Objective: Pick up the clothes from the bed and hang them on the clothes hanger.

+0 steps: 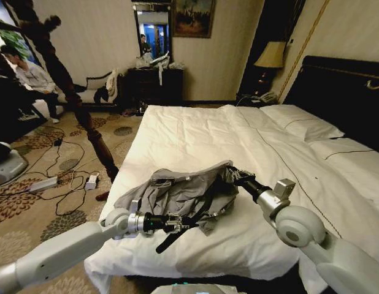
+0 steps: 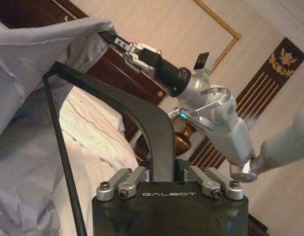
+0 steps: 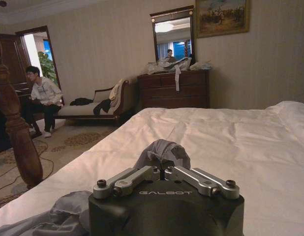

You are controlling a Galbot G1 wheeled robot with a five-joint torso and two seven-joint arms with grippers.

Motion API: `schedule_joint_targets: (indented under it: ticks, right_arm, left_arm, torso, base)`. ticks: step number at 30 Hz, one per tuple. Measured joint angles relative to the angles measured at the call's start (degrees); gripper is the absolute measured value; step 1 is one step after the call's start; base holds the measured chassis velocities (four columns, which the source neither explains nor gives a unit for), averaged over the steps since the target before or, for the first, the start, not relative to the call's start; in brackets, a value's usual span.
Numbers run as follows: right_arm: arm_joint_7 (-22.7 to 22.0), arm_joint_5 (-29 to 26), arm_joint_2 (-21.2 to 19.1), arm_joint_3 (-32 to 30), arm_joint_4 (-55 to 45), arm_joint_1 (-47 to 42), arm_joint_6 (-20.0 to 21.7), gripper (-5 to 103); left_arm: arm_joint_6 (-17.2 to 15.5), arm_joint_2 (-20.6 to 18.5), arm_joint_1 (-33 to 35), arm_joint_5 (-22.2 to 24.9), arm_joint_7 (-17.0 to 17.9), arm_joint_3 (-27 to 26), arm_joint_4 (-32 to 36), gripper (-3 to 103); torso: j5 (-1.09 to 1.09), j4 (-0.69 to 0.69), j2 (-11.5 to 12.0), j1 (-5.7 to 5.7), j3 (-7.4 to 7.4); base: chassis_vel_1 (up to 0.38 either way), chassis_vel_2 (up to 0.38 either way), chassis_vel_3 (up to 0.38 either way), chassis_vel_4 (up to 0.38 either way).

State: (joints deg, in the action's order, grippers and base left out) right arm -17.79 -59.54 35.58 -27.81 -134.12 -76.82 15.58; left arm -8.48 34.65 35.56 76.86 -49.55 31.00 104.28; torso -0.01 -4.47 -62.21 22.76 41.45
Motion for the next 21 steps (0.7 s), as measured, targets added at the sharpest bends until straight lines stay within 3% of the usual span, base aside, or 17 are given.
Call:
schedule_joint_targets:
  ticks: [8, 14, 21]
  right_arm:
    - [0.3, -2.1, -1.2, 0.5, -2.0, -0.4, 0.1, 0]
    - [2.3, -4.4, -2.8, 0.7, -3.0, 0.5, 0.2, 0]
    - [6.5, -13.0, -6.1, -0.5, -5.5, 0.9, 0.9, 0]
  left_arm:
    - [-0.1, 1.7, -1.6, 0.7, 0.1, -0.4, -1.7, 23]
    - [-0.2, 2.8, -5.3, 1.0, 0.1, 4.1, -2.8, 23]
    - [-0.2, 4.3, -7.8, 1.6, 0.4, 5.3, -4.1, 23]
  torso:
    - [0.01, 0.01, 0.0, 0.00, 0.00]
    - [0.01, 0.00, 0.0, 0.00, 0.00]
    - [0.01, 0.00, 0.0, 0.00, 0.00]
  base:
    - [0.000, 0.000, 0.000, 0.000]
    - [0.000, 0.000, 0.000, 0.000]
    - [0.000, 0.000, 0.000, 0.000]
